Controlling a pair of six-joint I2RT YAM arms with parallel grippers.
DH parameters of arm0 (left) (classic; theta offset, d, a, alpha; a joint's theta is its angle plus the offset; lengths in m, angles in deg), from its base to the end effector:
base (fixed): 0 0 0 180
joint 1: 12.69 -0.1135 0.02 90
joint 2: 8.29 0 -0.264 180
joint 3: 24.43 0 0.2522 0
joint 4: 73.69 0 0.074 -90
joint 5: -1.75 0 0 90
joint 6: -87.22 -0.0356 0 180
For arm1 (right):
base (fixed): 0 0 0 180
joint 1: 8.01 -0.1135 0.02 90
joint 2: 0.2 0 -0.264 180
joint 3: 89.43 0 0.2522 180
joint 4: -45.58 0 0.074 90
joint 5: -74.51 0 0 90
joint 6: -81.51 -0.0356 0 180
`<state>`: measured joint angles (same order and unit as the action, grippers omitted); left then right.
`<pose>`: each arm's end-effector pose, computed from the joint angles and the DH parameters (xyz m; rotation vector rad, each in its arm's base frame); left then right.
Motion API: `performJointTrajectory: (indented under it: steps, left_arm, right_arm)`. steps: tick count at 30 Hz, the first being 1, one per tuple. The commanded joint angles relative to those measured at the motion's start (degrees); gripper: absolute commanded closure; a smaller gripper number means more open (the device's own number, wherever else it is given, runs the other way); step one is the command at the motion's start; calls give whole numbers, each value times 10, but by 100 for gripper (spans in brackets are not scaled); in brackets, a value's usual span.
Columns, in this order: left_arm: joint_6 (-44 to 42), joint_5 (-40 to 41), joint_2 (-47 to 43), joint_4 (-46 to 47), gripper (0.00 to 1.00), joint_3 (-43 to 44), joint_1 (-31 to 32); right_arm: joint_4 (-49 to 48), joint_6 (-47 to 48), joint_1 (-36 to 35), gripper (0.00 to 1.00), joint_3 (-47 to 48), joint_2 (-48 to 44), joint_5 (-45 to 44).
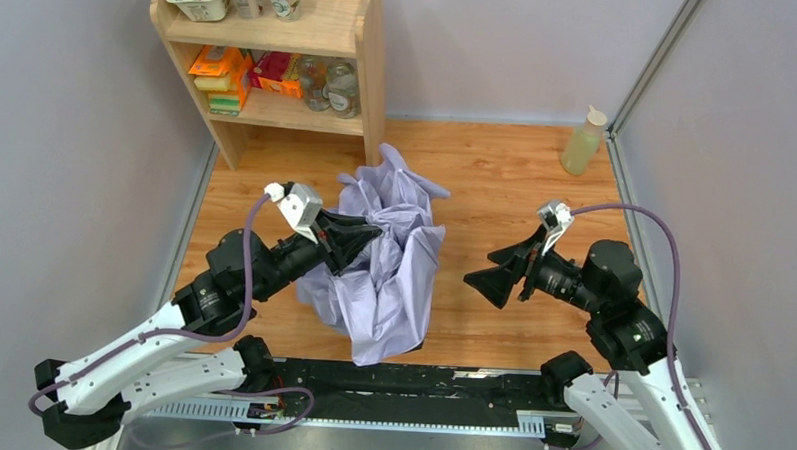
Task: Put away the umbrella
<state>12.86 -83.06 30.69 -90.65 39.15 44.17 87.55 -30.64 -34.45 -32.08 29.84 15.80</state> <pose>0.0861 -0.1260 0.3991 0.4583 1.4409 -0.9655 0.0961 0.0685 0.3349 -0.4781 1.8693 1.0804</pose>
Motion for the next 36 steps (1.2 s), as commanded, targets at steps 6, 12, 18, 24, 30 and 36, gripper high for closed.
performJointTrajectory:
  steps: [6,12,18,24,30,36]
  left_arm:
    - [-6,-106,16,28,100,27,-2]
    - [28,-136,33,66,100,31,-2]
    - [74,-228,59,132,100,26,-3]
    - [123,-294,94,248,100,5,-3]
    - [169,-366,152,347,100,8,-2]
    - [167,-398,178,378,100,12,-3]
  right_arm:
    - [-43,98,-27,0,138,118,146]
    - [-41,177,-179,0,159,189,37]
    - [-90,185,-215,0,144,222,-35]
    - [-176,146,-234,0,127,260,53]
    - [-234,122,-249,0,106,293,105]
    - [-318,71,-252,1,81,301,182]
